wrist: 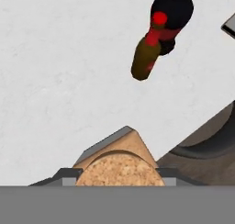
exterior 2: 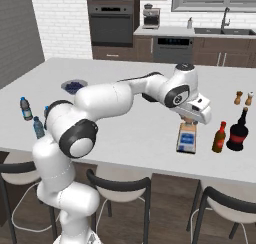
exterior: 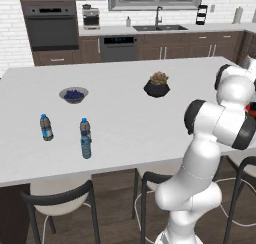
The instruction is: Move the plastic bottles in the middle to the plastics group, and the glass bottles in the middle to the glass group.
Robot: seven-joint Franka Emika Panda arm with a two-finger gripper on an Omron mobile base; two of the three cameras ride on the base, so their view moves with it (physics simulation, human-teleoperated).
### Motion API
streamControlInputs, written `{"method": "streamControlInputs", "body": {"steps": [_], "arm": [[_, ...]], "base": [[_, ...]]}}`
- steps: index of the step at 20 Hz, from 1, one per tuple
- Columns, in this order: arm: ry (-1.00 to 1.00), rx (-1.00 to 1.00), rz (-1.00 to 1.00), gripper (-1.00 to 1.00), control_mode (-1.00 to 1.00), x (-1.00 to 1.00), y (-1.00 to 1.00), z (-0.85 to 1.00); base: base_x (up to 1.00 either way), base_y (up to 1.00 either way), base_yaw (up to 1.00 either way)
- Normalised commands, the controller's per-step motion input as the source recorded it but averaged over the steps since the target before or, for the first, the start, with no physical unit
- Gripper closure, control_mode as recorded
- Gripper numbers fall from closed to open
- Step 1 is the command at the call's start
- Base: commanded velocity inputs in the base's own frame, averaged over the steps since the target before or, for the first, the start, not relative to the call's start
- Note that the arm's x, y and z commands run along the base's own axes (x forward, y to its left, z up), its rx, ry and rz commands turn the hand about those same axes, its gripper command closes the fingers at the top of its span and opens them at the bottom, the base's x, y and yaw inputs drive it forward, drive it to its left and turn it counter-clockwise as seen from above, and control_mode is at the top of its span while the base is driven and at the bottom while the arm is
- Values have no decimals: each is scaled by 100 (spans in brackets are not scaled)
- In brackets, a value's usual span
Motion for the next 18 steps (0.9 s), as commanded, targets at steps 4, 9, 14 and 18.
{"method": "streamControlInputs", "body": {"steps": [4,9,14,18], "arm": [[-4,0,-5,100,-100,-7,-82,-14],[-1,0,-1,100,-100,3,-79,-19],[0,0,0,100,-100,7,-71,-25],[0,0,0,100,-100,9,-62,-22]], "base": [[0,0,0],[0,0,0],[0,0,0],[0,0,0]]}}
